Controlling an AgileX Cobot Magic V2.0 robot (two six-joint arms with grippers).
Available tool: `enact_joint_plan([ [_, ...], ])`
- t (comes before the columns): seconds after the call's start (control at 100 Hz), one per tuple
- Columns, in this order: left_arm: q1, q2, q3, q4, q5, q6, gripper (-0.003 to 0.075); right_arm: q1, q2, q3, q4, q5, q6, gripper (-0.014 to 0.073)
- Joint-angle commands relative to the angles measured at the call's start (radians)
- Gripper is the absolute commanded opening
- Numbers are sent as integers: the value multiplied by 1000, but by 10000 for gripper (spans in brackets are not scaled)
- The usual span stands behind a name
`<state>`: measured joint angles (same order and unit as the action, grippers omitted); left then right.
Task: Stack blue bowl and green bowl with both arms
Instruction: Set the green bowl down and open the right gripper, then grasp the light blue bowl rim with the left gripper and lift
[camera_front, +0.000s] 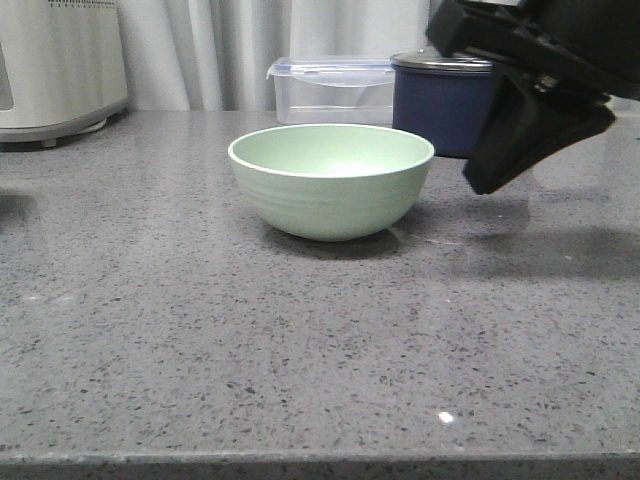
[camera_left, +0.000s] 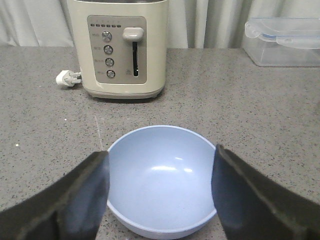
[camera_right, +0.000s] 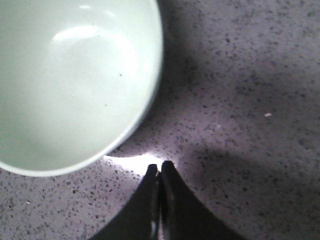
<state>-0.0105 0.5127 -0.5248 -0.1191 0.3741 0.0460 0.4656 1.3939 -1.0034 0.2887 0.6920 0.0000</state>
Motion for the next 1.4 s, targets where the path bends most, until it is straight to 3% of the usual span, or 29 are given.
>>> enact_joint_plan([
  [0.0, 2, 10, -34, -8, -83, -9, 438, 25, -4, -24, 23, -55, -18, -29],
  [0.78, 2, 10, -34, -8, -85, -9, 438, 43, 35, -24, 60, -115, -18, -29],
  [0.91, 2, 16, -41, -8, -34, -9, 438, 43, 35, -24, 60, -115, -18, -29],
  [1.11, 23, 120, -111, -5, 55, -56, 438, 43, 39, -24, 60, -115, -18, -29],
  [1.39, 133, 331, -267, 13, 153, -58, 438, 43, 39, -24, 60, -115, -18, -29],
])
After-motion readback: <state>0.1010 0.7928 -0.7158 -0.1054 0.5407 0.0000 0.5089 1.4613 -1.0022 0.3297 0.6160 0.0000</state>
